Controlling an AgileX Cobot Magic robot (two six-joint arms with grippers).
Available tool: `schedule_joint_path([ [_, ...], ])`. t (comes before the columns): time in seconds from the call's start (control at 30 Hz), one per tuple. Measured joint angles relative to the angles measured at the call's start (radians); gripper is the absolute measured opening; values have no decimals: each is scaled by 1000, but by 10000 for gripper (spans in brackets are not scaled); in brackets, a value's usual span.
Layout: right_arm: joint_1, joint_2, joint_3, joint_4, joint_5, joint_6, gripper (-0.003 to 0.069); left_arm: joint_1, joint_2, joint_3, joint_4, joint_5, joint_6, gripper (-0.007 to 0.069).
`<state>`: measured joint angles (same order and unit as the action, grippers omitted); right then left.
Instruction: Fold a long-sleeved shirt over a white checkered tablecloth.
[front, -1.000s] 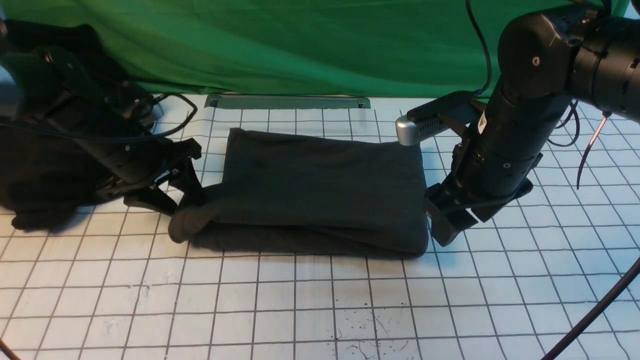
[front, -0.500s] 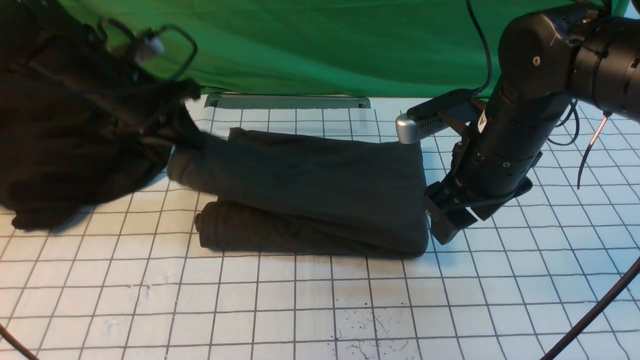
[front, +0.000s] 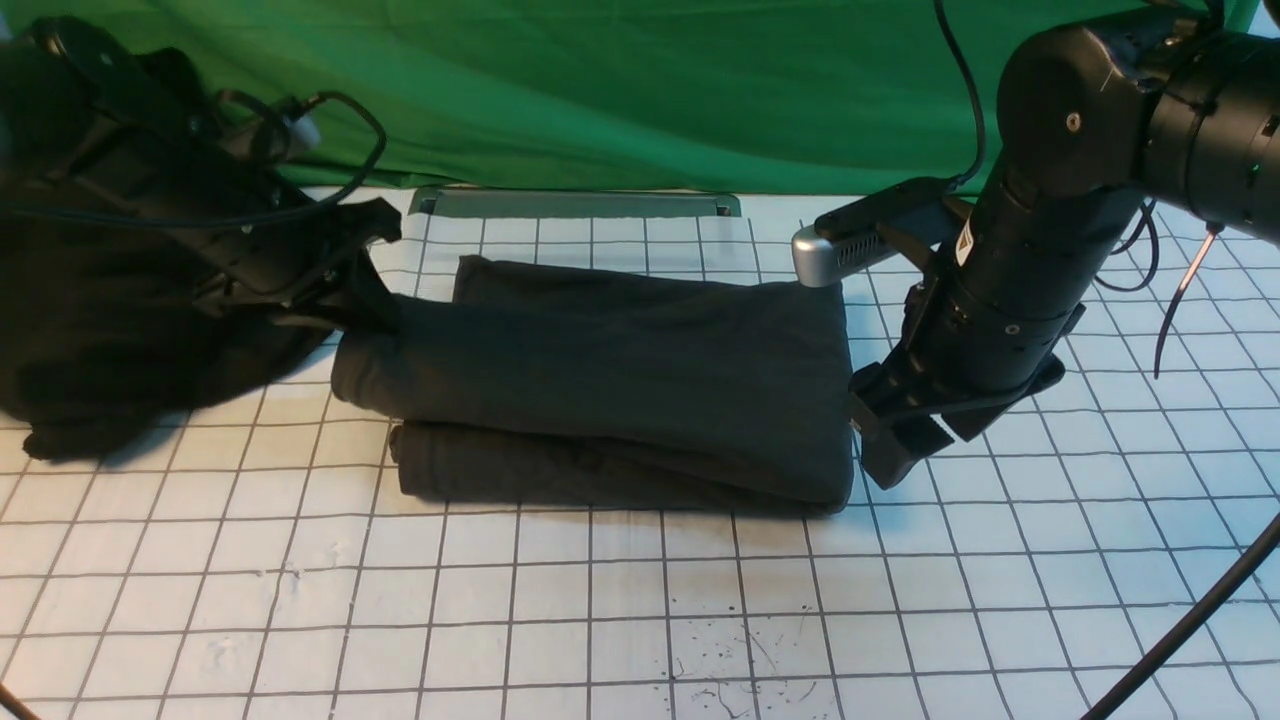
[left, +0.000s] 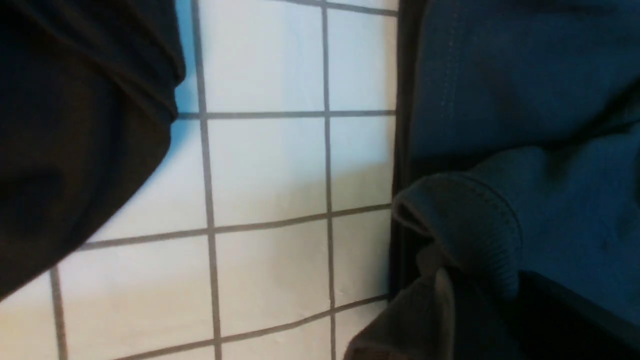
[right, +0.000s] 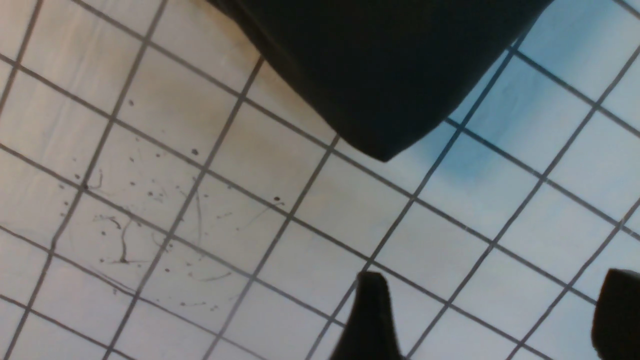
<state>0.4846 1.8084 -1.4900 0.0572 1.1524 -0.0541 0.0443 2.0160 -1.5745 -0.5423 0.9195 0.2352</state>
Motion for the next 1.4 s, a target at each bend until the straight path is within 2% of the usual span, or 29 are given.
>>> schedule_joint_path([
  [0.03,0,4,0,6,0,3,535,0,-4,0,0,10,0,224],
  [0.07,0,5,0,7,0,4,535,0,-5,0,0,12,0,224],
  [0.1,0,13,0,14,0,6,535,0,-16,0,14,44,-2,298],
  [0.13,0,15,0,15,0,6,535,0,-20,0,16,49,-2,306],
  [0.17,0,26,5,22,-12,9,535,1,-42,-1,40,98,-21,377],
  [0.27,0,41,29,28,-46,19,535,1,-74,-2,56,199,-49,432],
  [0.43,0,65,78,40,-118,47,535,-26,-87,1,79,284,-75,444],
  [0.57,0,94,116,73,-188,61,535,-90,-87,38,91,285,-96,413],
  [0.67,0,112,121,83,-243,69,535,-153,-87,86,153,214,-135,378],
  [0.77,0,123,121,85,-291,74,535,-184,-87,126,252,107,-244,363],
  [0.83,0,129,121,86,-303,78,533,-188,-87,138,265,83,-261,361],
  [0.87,0,143,121,87,-315,82,514,-192,-86,153,269,35,-278,360],
  [0.97,0,164,121,89,-326,82,445,-193,-82,160,253,20,-280,359],
  [1.07,0,187,123,93,-336,81,251,-193,-61,161,215,27,-293,359],
  [1.1,0,188,123,95,-339,81,152,-193,-45,161,198,36,-296,358],
  [1.13,0,187,123,95,-340,81,152,-193,-45,161,195,37,-296,358],
  [1.17,0,187,123,95,-341,81,69,-193,-24,161,183,45,-296,352],
  [1.27,0,187,123,95,-337,70,23,-195,1,162,168,53,-287,290],
  [1.4,0,180,123,92,-293,54,20,-196,-4,162,141,66,-248,84],
])
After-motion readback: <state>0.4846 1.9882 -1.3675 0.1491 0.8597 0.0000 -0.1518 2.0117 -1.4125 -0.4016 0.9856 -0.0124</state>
